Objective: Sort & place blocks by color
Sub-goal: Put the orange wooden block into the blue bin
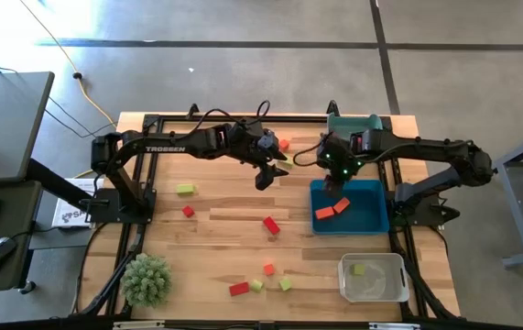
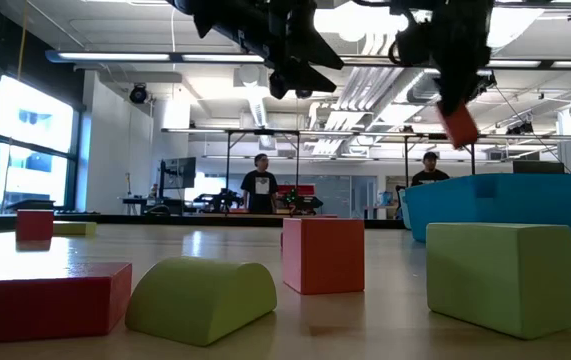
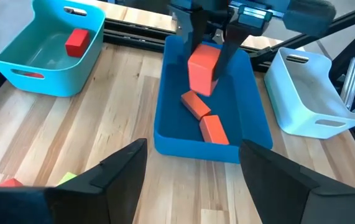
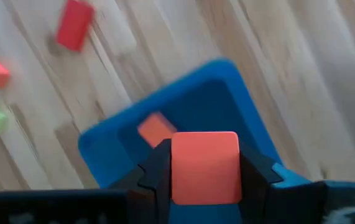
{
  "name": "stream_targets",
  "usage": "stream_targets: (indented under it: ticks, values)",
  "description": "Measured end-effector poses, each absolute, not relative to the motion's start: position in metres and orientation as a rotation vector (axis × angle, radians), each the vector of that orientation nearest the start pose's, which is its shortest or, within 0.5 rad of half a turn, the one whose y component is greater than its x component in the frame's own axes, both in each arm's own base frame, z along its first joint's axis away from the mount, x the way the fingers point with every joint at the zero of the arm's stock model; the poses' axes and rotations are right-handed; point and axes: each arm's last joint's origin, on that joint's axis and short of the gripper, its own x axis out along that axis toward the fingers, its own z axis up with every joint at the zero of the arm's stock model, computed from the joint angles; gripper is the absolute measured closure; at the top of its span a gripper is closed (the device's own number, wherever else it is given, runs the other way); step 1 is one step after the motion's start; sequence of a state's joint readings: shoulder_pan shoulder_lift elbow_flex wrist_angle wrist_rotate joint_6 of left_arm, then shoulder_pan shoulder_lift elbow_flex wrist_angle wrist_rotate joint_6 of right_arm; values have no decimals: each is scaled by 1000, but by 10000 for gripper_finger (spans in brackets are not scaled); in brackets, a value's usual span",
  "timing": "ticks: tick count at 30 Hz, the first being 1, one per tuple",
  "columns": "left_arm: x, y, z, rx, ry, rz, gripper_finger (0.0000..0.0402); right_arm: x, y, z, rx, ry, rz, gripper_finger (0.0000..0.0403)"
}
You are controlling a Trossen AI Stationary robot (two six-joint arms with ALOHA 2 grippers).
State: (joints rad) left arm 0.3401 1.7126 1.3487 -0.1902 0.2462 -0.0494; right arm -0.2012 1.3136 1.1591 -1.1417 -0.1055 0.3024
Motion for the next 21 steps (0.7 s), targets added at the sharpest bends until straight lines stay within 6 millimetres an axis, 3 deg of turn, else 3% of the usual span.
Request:
stream_targets:
  ticks: [9,21]
  values:
    - [369,123,283,-209,529,105,158,206,-26,279,548,1493,-430,293]
    - [369,123,283,-234,536,123,158,183,-8,231,666,1721,-560,292]
